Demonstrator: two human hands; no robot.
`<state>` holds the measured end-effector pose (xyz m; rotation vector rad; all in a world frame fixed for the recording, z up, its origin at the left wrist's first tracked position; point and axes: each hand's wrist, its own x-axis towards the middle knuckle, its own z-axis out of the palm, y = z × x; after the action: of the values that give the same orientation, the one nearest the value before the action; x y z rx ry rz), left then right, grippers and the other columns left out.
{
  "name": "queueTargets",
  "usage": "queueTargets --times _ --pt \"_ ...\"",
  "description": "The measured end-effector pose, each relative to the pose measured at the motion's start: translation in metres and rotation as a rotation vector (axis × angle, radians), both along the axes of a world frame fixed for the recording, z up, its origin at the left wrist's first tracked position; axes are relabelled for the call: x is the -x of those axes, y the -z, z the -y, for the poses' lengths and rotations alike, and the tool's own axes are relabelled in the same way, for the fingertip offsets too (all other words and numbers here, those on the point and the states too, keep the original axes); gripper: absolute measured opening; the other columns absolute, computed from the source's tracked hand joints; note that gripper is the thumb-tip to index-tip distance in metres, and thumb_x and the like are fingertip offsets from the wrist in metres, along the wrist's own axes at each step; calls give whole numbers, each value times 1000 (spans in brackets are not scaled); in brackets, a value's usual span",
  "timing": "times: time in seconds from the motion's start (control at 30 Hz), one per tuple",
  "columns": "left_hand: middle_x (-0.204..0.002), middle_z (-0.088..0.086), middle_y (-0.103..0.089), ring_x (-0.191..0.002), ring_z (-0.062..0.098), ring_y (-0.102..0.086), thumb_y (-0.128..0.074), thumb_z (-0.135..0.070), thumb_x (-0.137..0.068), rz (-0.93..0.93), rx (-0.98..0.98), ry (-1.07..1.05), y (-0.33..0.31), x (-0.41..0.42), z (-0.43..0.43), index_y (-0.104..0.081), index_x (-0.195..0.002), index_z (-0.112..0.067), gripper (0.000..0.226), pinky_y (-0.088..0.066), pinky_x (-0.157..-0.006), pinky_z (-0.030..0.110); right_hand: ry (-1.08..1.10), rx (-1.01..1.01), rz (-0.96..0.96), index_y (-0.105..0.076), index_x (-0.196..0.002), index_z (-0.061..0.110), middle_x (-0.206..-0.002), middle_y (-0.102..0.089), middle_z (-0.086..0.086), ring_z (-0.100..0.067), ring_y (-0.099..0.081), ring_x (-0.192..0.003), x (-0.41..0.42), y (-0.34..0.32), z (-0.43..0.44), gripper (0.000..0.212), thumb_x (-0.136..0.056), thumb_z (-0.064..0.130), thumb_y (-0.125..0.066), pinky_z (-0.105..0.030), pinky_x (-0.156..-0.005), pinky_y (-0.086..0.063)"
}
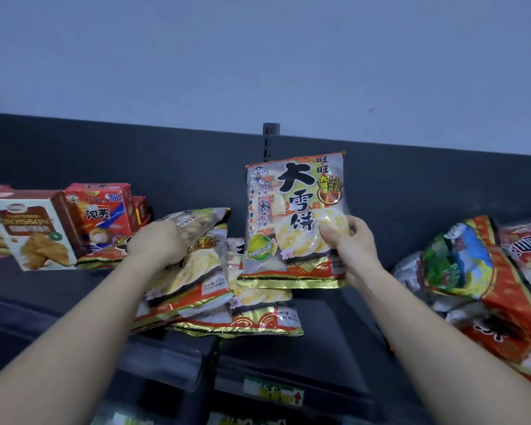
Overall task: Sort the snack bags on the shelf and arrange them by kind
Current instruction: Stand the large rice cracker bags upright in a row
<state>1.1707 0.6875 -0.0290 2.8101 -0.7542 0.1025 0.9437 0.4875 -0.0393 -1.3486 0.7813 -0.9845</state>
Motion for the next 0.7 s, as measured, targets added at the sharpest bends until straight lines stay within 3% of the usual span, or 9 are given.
queueTargets --times 0.1,0.23,0.3,0.37,0.5,0.57,0.63,0.7 --pt "-76 3 -56 -70 27 -53 -51 -10 -86 228 150 -42 0 4 -4 -66 -87 -11 15 -41 -55 32 -10 -3 -3 -52 -121 14 -107 -67 -4 -22 -71 -85 -6 0 0 44 -84 17 -75 -35 -62 -57" --pt "-81 11 -67 -71 32 -54 -49 -3 -80 358 439 14 -15 18 -7 -69 -83 -9 21 -36 -56 32 38 -16 -25 -52 -118 14 -108 -67 -6 -25 -70 -89 -12 3 2 43 -82 19 -77 -40 -70 -60" --pt "-86 12 -70 -80 37 -61 -50 -7 -83 399 535 48 -23 29 -4 -71 -89 -11 23 -42 -57 34 74 -19 -22 -52 -116 15 -107 -67 -6 -24 -69 -89 -13 6 3 43 -82 20 -77 -37 -69 -59" --pt "-90 10 -72 -85 37 -64 -50 -18 -88 397 520 103 -21 51 -1 -72 -94 -15 23 -50 -63 35 101 -9 -32 -50 -115 17 -105 -66 -5 -24 -68 -86 -12 8 4 40 -83 22 -76 -36 -65 -58" --pt "-77 0 -69 -78 24 -65 -43 -45 -96 285 243 312 2 89 15 -70 -80 -20 40 -44 -58 29 143 -2 -35 -49 -114 18 -107 -66 -3 -25 -68 -92 -10 13 6 40 -84 21 -75 -44 -80 -58" --pt "-94 1 -72 -93 24 -66 -48 -26 -97 169 239 367 3 81 21 -72 -93 -23 25 -50 -70 32 139 10 -31 -49 -113 20 -107 -64 -2 -24 -67 -94 -11 13 6 38 -85 20 -74 -43 -80 -58" --pt "-115 1 -69 -106 24 -62 -53 -6 -89 104 295 317 0 62 23 -70 -109 -23 32 -52 -85 37 132 17 -26 -48 -111 21 -107 -64 -2 -23 -67 -93 -12 12 7 36 -85 20 -74 -41 -76 -58" --pt "-121 2 -64 -113 24 -56 -56 -11 -87 186 198 220 -9 47 23 -68 -113 -27 32 -47 -93 39 125 19 -23 -49 -111 21 -107 -65 -2 -24 -67 -93 -13 12 7 36 -85 20 -74 -43 -78 -58"
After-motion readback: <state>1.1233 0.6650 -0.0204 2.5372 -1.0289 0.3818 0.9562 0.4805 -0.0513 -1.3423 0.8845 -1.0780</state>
